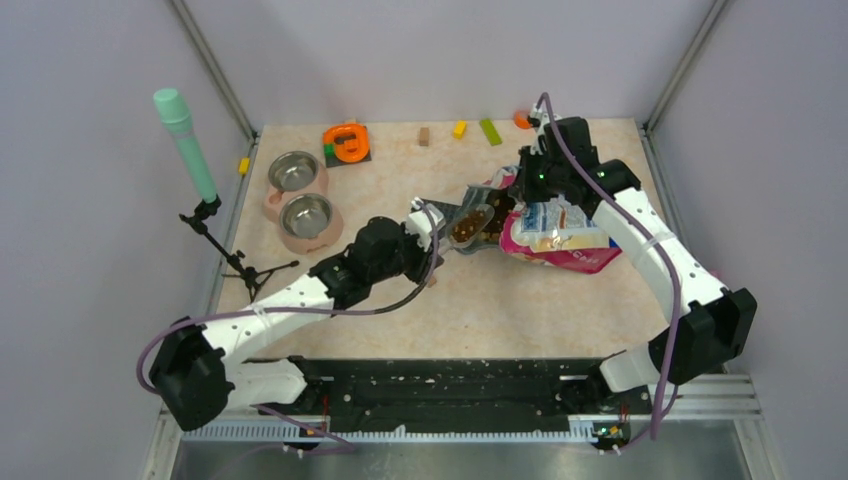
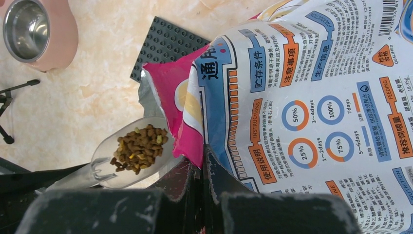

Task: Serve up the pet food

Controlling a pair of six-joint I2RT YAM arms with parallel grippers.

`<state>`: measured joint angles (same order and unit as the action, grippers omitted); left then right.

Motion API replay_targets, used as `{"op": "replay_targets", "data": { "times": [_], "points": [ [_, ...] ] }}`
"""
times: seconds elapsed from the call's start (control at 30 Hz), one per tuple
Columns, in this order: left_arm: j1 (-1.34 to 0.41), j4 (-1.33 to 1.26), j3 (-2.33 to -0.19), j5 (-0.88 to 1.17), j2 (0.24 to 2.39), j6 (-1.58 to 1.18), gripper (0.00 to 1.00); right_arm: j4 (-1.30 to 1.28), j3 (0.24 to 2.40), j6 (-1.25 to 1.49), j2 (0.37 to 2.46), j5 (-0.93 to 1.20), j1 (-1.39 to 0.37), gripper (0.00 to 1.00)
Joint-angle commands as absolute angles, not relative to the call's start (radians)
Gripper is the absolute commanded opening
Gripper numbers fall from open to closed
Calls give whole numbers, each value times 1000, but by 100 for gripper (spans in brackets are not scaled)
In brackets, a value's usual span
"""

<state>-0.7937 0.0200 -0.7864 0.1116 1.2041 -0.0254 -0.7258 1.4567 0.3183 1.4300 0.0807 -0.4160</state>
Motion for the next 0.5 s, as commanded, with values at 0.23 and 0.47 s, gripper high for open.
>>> {"op": "replay_targets", "data": {
  "times": [0.23, 0.47],
  "points": [
    [-795, 257, -764, -115, 999, -101, 0, -614, 1540, 343, 1432, 136, -422, 0],
    [-795, 308, -714, -316, 878, -209, 0, -604, 1553, 341, 1453, 157, -422, 0]
  ]
}}
